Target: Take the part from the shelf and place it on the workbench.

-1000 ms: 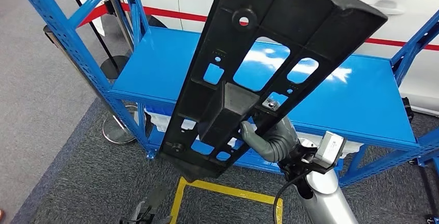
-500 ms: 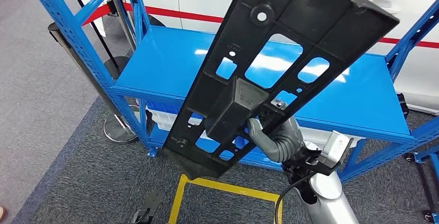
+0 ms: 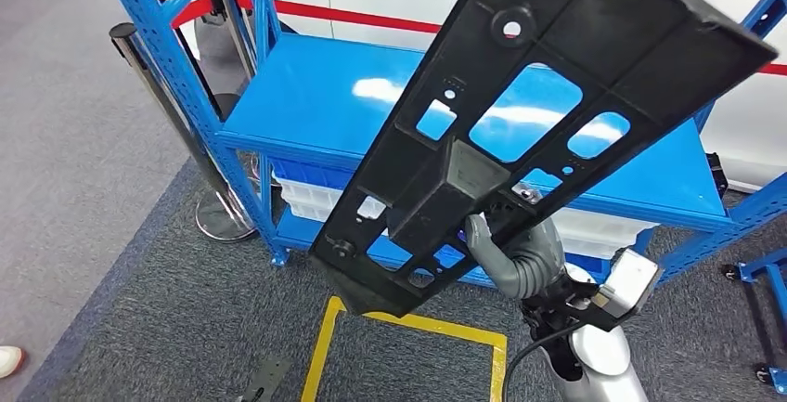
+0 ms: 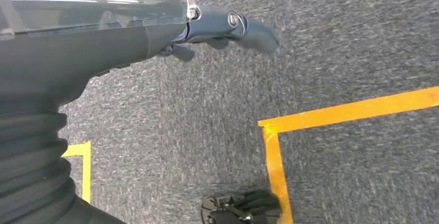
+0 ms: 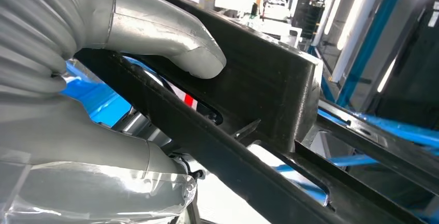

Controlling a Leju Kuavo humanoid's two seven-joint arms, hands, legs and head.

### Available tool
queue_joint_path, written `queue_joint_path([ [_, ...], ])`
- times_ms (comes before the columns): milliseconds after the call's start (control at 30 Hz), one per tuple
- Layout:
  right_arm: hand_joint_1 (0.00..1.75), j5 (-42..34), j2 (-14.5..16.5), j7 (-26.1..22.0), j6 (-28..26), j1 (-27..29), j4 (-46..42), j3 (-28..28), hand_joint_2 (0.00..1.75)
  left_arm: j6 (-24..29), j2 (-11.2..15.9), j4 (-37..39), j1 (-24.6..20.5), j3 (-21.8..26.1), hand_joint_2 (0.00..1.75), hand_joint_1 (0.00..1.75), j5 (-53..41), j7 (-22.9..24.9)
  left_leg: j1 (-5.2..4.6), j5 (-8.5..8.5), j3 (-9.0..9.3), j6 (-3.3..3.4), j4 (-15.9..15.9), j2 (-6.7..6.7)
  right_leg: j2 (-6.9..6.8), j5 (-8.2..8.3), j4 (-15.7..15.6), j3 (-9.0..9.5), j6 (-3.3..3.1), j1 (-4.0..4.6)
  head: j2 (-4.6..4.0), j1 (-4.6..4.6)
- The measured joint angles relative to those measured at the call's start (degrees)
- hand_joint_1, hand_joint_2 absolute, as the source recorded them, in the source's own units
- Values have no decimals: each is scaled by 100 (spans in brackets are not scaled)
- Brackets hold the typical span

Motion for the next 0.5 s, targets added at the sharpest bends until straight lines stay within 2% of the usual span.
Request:
queue_joint_path([
  [33, 175, 2, -7, 0, -3, 13, -3, -17, 175, -7, -2, 1, -1, 0, 175, 0, 0, -4, 4, 64, -36, 46, -12, 10, 6, -30, 11, -28, 35, -9, 0, 2],
  [67, 175, 4, -15, 0, -5, 24, -3, -35, 175, -11, -4, 2, -7, 0, 175, 0, -1, -13, 13, 138, -92, 94, -27, 20, 13, -171, 97, -80, 67, -17, 0, 2],
  [100, 175, 6, -25, 0, -7, 31, -3, -53, 175, -15, -7, 3, -15, 0, 175, 0, -1, -24, 26, 217, -165, 129, -40, 30, 18, -418, 289, -156, 94, -24, 0, 2],
  [167, 175, 8, -43, 0, -8, 38, -3, -73, 175, -16, -7, 3, -24, 0, 175, 0, -5, -50, 26, 355, -335, 163, -33, 40, 19, -1025, 956, -329, 135, -38, 0, 2],
  [200, 175, 8, -47, 0, -8, 41, -3, -75, 175, -16, -8, 3, -23, 0, 175, 0, -7, -60, 25, 403, -401, 162, -29, 43, 19, -1213, 1244, -388, 148, -42, 0, 2],
  [233, 175, 8, -50, 0, -8, 44, -3, -76, 175, -16, -8, 3, -23, 0, 175, 0, -9, -67, 24, 432, -444, 161, -26, 45, 19, -1310, 1434, -423, 156, -44, 0, 2],
  [367, 175, 8, -51, -1, -8, 47, -3, -76, 175, -16, -8, 3, -24, 0, 175, 0, -9, -72, 24, 450, -469, 160, -24, 46, 19, -1339, 1533, -436, 158, -45, 0, 2],
  [433, 175, 7, -54, -3, -7, 55, -3, -77, 175, -15, -8, 3, -30, 0, 175, 0, -8, -81, 23, 498, -542, 154, -16, 49, 19, -1281, 1652, -395, 160, -47, 0, 2],
  [467, 175, 6, -55, -4, -5, 59, -3, -78, 175, -14, -8, 2, -34, 0, 175, 0, -8, -87, 23, 534, -595, 150, -11, 50, 19, -1204, 1679, -334, 158, -48, 0, 2],
  [500, 175, 4, -58, -10, 5, 61, -3, -78, 175, -10, -11, 2, -45, 0, 175, 0, -8, -94, 23, 598, -681, 137, -2, 49, 20, -1045, 1468, -84, 139, -47, 0, 2],
])
